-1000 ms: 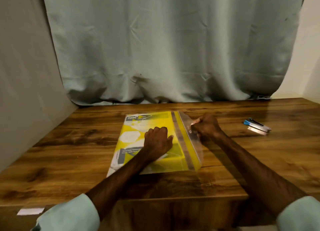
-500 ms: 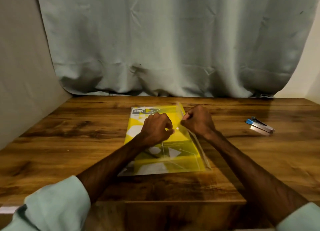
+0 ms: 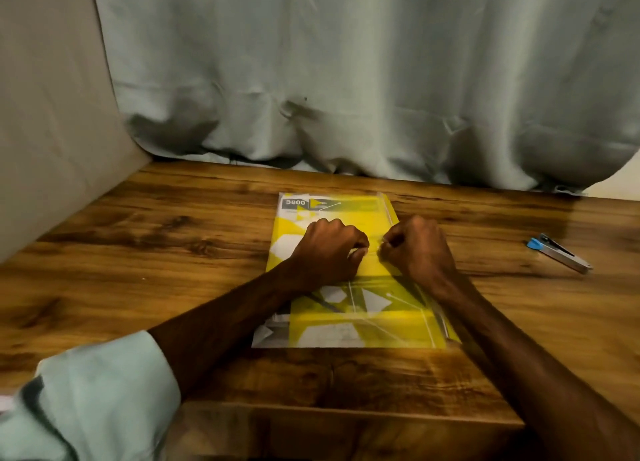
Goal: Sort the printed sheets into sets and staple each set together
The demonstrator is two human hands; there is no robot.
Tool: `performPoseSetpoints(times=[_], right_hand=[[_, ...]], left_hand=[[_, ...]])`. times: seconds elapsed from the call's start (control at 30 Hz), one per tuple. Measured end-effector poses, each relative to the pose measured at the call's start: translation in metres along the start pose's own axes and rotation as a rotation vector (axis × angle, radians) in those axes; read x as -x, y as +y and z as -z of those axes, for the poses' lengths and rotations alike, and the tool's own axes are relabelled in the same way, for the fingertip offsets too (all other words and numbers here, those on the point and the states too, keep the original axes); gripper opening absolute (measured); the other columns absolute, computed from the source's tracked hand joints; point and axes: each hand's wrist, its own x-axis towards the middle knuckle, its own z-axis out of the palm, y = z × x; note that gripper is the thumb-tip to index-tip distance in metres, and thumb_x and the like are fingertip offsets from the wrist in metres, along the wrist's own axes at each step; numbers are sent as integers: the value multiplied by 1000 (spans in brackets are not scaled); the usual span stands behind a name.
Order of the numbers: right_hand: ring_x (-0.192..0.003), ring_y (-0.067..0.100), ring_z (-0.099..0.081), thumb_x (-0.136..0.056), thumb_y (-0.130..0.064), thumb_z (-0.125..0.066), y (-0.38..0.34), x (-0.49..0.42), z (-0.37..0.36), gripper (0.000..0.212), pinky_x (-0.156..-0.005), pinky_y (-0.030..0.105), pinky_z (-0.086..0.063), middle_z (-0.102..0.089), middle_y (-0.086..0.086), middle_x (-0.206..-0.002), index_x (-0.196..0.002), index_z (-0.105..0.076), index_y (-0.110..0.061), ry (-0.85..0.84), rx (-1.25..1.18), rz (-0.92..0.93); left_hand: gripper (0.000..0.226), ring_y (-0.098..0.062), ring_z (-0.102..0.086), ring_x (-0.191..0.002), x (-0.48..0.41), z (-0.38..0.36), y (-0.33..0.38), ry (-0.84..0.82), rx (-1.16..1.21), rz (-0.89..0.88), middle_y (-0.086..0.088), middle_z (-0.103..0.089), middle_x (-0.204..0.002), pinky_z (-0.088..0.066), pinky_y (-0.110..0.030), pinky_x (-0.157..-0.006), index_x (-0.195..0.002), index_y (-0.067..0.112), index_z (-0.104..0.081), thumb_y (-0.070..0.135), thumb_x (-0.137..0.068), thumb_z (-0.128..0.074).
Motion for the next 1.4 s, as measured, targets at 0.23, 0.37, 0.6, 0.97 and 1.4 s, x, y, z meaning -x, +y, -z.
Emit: performPoseSetpoints(times=[0.23, 0.37, 0.6, 0.97, 1.4], right_hand=[[-67, 17, -69, -80, -13, -82, -5, 3, 0, 5, -69, 29, -56, -78, 3, -77, -81, -83, -18, -14, 35, 64], [-61, 21, -66, -81, -9, -73, -7, 6, -3, 10, -60, 29, -52, -73, 8, -70, -74, -79, -13, -49, 142, 189], [-66, 28, -64, -76, -9, -64, -7, 9, 1, 13, -59, 30, -46, -70, 13, -75, -72, -76, -8, -173, 178, 255], [-60, 13, -63, -72, -43, -68, 8, -8, 22, 42, -56, 38, -51, -71, 5, -64, -73, -74, -1, -376, -123, 130], [-73, 27, -65, -81, -51, -80, 18, 55, 34, 46, -59, 34, -44, -70, 11, -77, -69, -65, -10, -108, -66, -217]], left_hand=[[25, -30, -67, -93, 3, 0, 0, 28, 11, -4, 0, -77, -106, -31, -31, -72, -112, 28, -76, 37, -100, -56], [26, -32, -67, -91, 3, -2, -2, 39, -6, 0, -2, -77, -104, -35, -33, -71, -112, 29, -76, 38, -99, -55], [25, -31, -67, -90, 4, -4, -2, 54, -32, -15, -1, -77, -102, -29, -32, -69, -110, 29, -76, 38, -99, -55], [25, -30, -67, -87, 4, -4, -3, 8, -14, 23, 2, -77, -96, -37, -34, -69, -109, 32, -75, 38, -96, -54], [65, -35, -43, -132, 45, 56, -16, -91, -231, 553, -15, -49, -141, -44, -47, -104, -135, 14, -52, 55, -88, -70]])
